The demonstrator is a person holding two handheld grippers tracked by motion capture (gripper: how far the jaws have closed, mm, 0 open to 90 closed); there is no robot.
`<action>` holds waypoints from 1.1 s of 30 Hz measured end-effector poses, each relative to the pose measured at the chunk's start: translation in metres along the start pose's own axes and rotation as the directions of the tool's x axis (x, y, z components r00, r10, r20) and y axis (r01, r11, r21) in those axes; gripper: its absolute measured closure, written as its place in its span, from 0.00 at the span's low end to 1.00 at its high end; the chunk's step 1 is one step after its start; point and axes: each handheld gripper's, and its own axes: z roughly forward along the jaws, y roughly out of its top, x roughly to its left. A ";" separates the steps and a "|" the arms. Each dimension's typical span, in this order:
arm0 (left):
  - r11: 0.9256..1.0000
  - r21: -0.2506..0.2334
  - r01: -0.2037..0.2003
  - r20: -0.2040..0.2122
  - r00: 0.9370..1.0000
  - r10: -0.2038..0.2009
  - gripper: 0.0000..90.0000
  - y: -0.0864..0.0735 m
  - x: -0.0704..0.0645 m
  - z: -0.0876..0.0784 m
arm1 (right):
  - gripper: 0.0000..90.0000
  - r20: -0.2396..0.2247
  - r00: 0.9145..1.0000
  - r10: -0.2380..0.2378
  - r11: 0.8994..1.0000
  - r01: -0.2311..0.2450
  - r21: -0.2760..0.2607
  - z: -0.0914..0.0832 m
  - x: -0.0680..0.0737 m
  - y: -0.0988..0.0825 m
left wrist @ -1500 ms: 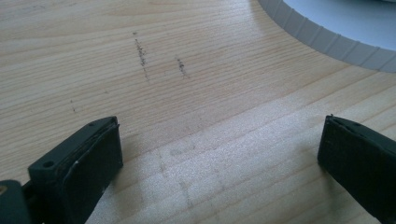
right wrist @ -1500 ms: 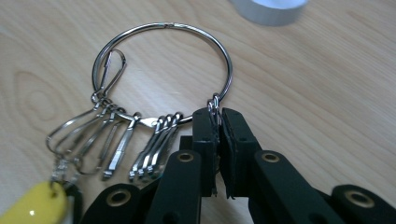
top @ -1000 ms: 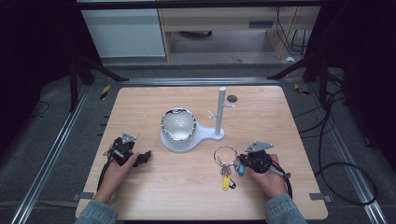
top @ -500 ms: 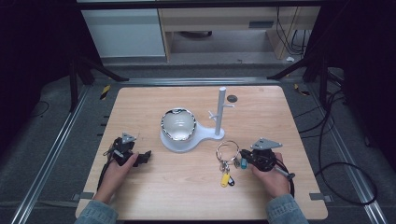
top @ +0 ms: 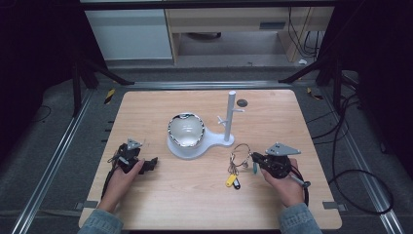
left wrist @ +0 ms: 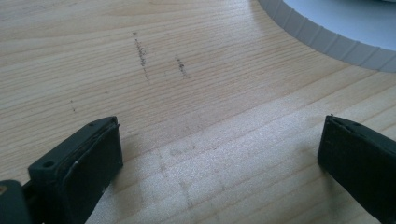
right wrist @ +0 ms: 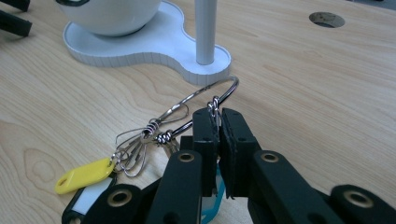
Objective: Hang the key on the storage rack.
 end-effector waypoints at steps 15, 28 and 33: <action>1.000 0.000 0.000 0.000 1.000 0.000 0.00 0.000 0.000 0.000 | 0.95 0.005 1.000 0.003 0.999 -0.003 -0.041 -0.005 0.001 0.004; 1.000 0.000 0.001 0.000 1.000 -0.001 0.00 0.000 0.000 0.000 | 0.95 -0.002 1.000 0.005 0.997 -0.005 -0.073 -0.009 0.004 0.008; 1.000 0.000 0.001 0.001 1.000 -0.001 0.00 0.000 0.000 0.000 | 0.95 -0.004 1.000 0.000 0.996 -0.001 -0.090 -0.010 0.006 0.012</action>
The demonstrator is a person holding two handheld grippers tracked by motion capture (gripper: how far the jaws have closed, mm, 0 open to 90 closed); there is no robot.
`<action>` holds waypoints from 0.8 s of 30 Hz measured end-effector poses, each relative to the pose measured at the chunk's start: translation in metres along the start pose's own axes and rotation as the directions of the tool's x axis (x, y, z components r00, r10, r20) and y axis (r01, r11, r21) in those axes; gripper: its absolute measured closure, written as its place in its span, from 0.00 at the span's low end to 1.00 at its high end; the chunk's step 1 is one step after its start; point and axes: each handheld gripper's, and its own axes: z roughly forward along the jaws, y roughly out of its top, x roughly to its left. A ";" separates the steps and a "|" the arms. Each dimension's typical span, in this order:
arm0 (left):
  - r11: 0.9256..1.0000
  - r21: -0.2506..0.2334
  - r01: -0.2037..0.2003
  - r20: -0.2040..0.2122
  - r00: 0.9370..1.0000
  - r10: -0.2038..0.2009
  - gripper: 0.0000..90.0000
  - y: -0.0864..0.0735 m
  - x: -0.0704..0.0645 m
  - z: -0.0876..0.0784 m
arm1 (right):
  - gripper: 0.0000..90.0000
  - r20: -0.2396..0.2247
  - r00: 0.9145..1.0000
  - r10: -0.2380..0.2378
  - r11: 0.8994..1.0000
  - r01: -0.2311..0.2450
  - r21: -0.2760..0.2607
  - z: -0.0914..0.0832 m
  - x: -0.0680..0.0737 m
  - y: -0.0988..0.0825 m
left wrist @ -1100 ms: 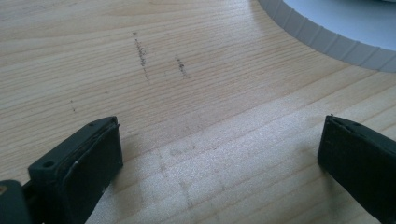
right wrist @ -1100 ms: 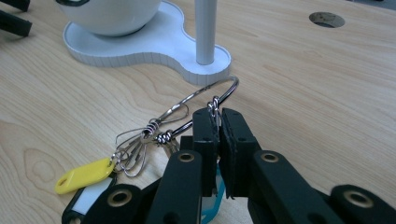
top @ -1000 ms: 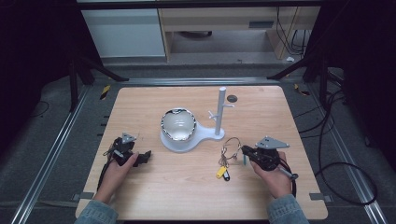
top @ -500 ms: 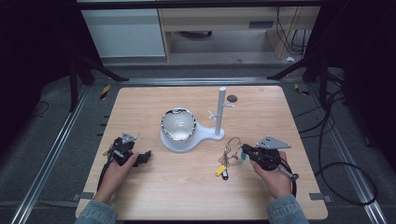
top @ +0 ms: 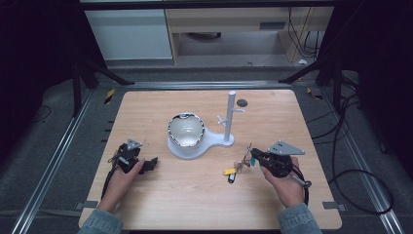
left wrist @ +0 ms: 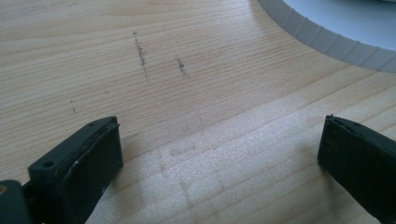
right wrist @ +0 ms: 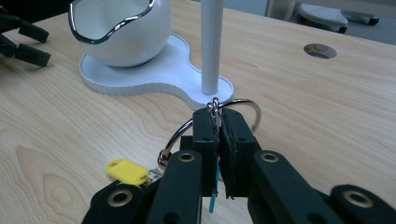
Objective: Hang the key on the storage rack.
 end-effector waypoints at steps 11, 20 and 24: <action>1.000 0.000 -0.001 0.000 1.000 0.001 0.00 0.000 0.000 0.000 | 0.95 0.012 1.000 0.009 1.000 -0.009 -0.018 -0.004 -0.002 0.004; 1.000 0.000 -0.001 -0.001 1.000 0.001 0.00 0.000 0.000 0.000 | 0.95 0.026 1.000 0.011 0.999 -0.010 -0.032 -0.007 -0.006 0.008; 1.000 0.000 -0.001 -0.001 1.000 0.001 0.00 0.000 0.000 0.000 | 0.95 0.033 0.999 0.009 0.999 -0.008 -0.039 -0.009 -0.008 0.012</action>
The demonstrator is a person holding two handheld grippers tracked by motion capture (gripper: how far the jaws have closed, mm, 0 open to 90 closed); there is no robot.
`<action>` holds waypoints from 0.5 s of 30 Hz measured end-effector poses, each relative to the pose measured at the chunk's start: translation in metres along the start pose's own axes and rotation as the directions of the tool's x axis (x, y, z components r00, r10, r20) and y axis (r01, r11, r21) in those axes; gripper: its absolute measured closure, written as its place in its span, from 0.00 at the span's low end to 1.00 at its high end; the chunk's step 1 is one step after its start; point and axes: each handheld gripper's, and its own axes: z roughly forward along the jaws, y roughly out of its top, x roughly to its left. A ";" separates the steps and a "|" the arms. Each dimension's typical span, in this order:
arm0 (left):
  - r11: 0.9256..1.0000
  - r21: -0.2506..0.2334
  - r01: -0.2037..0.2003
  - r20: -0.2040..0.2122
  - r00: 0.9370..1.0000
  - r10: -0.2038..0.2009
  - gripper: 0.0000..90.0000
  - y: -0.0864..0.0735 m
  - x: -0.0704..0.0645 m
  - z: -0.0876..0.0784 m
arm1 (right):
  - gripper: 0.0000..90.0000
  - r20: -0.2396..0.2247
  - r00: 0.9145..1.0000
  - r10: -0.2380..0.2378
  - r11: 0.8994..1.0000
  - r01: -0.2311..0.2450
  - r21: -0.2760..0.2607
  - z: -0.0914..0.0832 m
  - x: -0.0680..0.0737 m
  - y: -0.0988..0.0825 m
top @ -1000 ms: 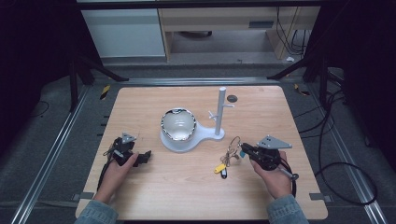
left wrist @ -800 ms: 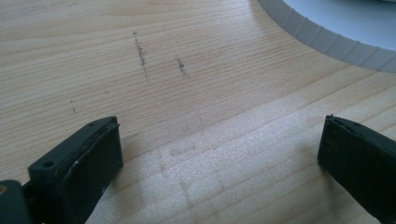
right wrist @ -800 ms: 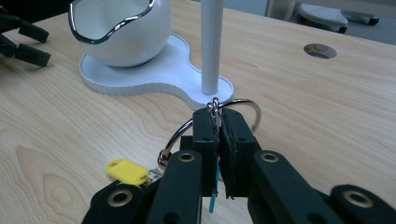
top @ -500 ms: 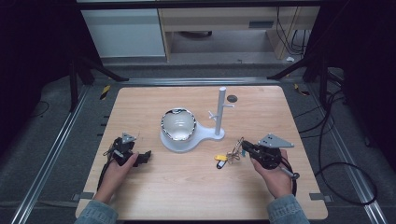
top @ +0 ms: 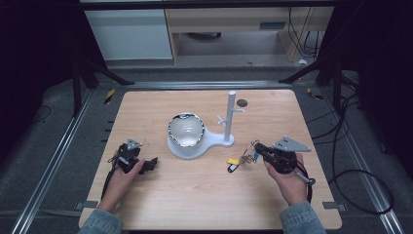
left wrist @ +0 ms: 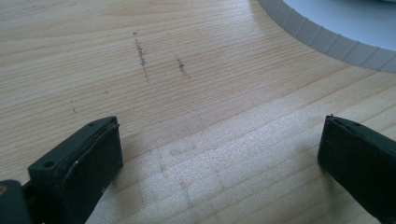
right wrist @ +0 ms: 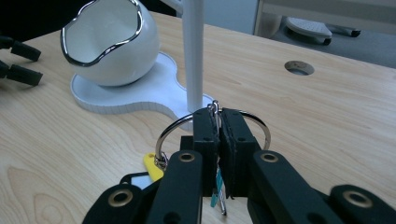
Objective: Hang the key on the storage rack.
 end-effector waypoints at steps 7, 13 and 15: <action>1.000 -0.003 0.001 0.000 1.000 -0.001 0.00 0.000 0.000 0.000 | 0.95 0.012 1.000 0.007 1.000 -0.006 -0.021 -0.008 -0.005 0.008; 1.000 -0.003 0.001 0.000 1.000 -0.001 0.00 0.000 0.000 0.000 | 0.95 0.016 1.000 0.005 0.999 -0.004 -0.041 -0.011 -0.009 0.018; 1.000 -0.003 0.001 0.000 1.000 -0.001 0.00 0.000 0.000 0.000 | 0.95 0.018 1.000 -0.001 0.999 0.001 -0.045 -0.011 -0.010 0.022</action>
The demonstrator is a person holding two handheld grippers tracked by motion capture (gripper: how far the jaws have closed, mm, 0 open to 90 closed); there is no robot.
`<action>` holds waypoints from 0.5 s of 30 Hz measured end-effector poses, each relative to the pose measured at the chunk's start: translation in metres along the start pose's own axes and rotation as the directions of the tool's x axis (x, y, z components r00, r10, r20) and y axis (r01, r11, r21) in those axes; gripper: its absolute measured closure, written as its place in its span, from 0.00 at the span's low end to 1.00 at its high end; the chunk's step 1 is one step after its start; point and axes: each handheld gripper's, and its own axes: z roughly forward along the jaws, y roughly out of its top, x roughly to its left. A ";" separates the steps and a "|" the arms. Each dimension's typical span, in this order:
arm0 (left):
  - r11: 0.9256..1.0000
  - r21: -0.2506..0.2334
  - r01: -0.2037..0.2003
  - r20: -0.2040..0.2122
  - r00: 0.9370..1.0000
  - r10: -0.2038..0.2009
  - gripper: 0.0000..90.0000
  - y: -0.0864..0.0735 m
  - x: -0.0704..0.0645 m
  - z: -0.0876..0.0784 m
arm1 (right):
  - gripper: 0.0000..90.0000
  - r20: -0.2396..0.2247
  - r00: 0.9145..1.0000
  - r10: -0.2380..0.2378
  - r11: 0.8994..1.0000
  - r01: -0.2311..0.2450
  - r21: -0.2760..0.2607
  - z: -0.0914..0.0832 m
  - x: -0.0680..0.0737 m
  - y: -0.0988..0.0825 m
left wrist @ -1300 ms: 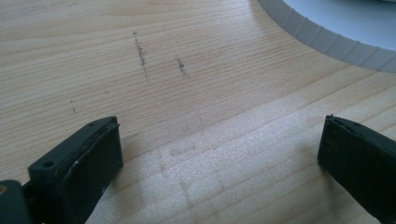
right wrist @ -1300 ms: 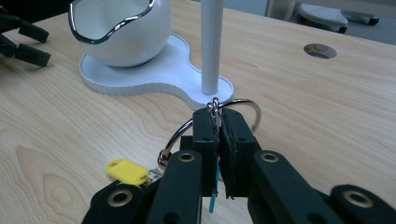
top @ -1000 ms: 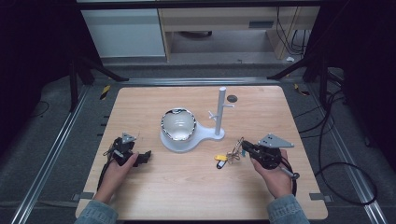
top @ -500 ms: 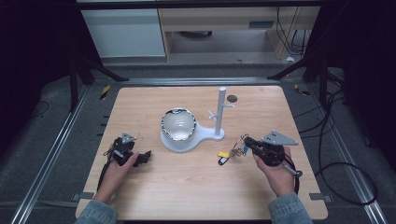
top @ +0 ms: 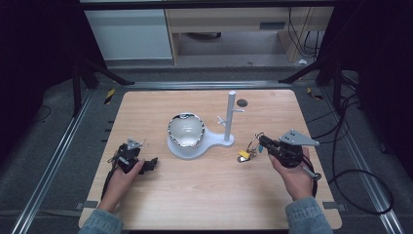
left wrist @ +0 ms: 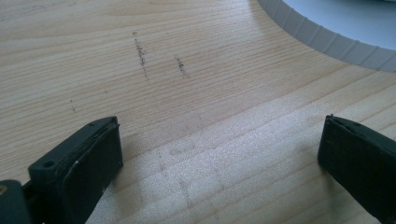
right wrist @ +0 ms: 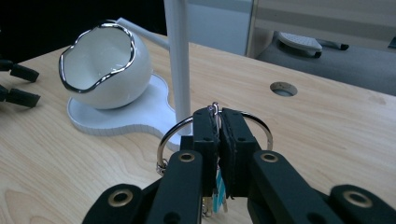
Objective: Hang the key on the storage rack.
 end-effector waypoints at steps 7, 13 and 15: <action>1.000 0.004 -0.004 0.000 1.000 0.004 0.00 0.000 0.000 0.000 | 0.95 0.005 1.000 -0.009 0.999 0.009 -0.041 0.000 -0.003 0.019; 1.000 0.005 -0.004 -0.001 1.000 0.004 0.00 0.000 0.000 0.000 | 0.95 0.003 1.000 -0.016 0.997 0.016 -0.074 -0.001 -0.006 0.031; 1.000 0.004 -0.004 0.000 1.000 0.004 0.00 0.000 0.000 0.000 | 0.95 0.000 1.000 -0.022 0.996 0.022 -0.088 -0.004 -0.006 0.036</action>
